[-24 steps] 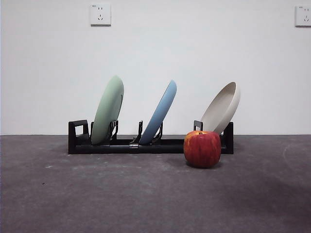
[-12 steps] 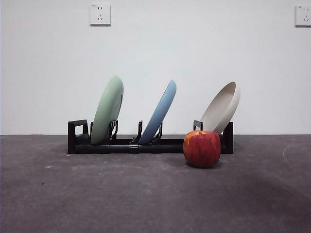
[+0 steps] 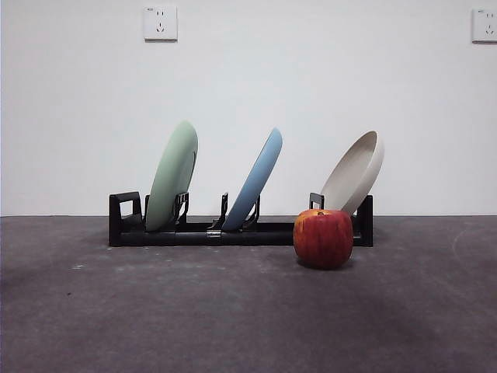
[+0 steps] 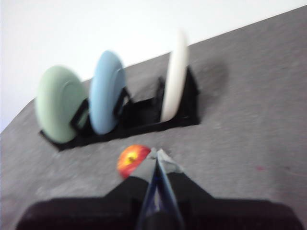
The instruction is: Take the green plate from the plate rack,put the plate on the table,take the apple from the table,put the apple in the plate
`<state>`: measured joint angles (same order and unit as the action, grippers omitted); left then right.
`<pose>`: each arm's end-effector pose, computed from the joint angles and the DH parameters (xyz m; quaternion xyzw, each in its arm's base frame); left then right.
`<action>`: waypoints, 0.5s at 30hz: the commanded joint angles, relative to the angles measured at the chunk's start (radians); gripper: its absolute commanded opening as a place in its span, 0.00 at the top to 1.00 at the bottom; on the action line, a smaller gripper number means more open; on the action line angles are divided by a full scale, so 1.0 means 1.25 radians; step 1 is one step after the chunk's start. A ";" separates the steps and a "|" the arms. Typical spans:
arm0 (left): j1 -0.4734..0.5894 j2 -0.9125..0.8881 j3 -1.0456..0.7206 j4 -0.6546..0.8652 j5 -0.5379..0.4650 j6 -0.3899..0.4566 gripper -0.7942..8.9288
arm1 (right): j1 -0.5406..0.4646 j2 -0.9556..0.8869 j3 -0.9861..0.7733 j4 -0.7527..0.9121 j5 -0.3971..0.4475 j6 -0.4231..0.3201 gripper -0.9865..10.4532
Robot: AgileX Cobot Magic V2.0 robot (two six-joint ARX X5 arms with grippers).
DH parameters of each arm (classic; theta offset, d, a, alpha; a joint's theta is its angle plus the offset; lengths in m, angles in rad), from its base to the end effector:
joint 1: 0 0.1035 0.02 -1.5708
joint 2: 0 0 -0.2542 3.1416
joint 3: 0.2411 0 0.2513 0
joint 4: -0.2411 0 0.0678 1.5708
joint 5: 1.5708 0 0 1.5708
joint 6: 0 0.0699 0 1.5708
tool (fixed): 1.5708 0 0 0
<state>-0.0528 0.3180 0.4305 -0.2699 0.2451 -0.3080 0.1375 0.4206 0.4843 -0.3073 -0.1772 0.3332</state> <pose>0.1471 -0.0248 0.2487 -0.1587 0.1000 -0.1342 0.9730 0.1570 0.0342 0.2498 0.1650 0.1456 0.1332 0.9664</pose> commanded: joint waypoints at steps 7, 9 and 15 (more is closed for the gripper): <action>0.002 0.256 0.236 -0.182 0.195 0.059 0.92 | 0.001 0.206 0.179 -0.160 -0.114 -0.105 0.91; 0.001 0.302 0.278 -0.226 0.214 0.080 0.92 | 0.001 0.237 0.202 -0.180 -0.113 -0.106 0.85; 0.000 0.387 0.342 -0.264 0.215 0.099 0.52 | 0.001 0.276 0.221 -0.181 -0.111 -0.106 0.63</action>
<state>-0.0532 0.8036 0.8528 -0.6064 0.5083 -0.2020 0.1375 0.7654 0.7574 -0.5358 -0.3149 0.2123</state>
